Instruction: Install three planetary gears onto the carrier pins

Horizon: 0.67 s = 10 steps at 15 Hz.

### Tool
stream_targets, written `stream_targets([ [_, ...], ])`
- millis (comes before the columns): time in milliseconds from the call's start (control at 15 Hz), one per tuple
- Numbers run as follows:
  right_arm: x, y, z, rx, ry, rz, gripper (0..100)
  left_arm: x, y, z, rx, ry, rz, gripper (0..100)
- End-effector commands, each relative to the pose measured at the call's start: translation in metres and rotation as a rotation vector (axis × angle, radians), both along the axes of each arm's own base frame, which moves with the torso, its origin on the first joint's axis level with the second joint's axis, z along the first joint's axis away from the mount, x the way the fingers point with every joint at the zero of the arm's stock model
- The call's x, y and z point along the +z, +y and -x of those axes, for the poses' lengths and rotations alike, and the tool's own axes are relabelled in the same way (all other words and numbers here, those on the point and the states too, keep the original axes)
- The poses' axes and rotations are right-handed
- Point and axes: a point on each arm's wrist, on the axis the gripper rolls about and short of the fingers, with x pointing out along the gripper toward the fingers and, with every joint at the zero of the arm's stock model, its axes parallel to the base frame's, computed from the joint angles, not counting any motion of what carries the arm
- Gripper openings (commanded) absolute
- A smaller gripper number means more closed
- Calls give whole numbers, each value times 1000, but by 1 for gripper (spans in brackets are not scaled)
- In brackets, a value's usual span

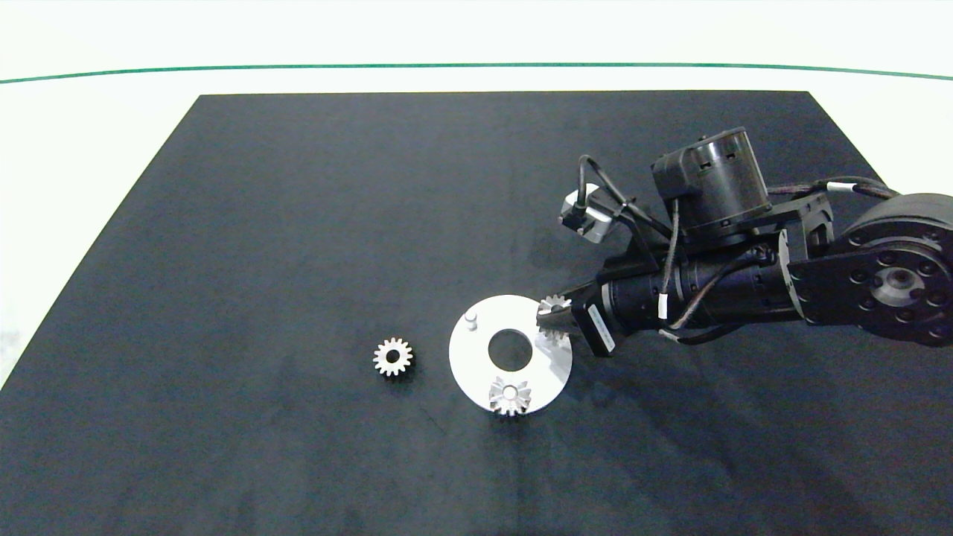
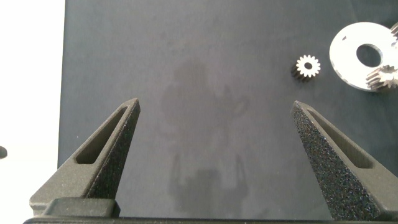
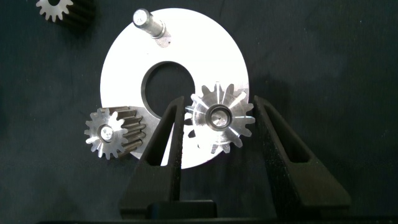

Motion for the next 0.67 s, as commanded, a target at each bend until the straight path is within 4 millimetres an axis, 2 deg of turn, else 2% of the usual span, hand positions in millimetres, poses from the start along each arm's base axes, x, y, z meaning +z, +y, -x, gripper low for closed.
stream_targets([
  [67,2,1,1,5,-7,-5,0,1,0,1,1,-4,0,100],
  [533,-3,1,-2,-21,-9,23,0,1,0,1,3,-3,0,100],
  [600,-3,0,-2,-16,-19,34,100,2,0,1,1,-6,0,100],
  [667,-3,1,-2,-25,-30,49,100,2,0,1,3,-4,0,100],
])
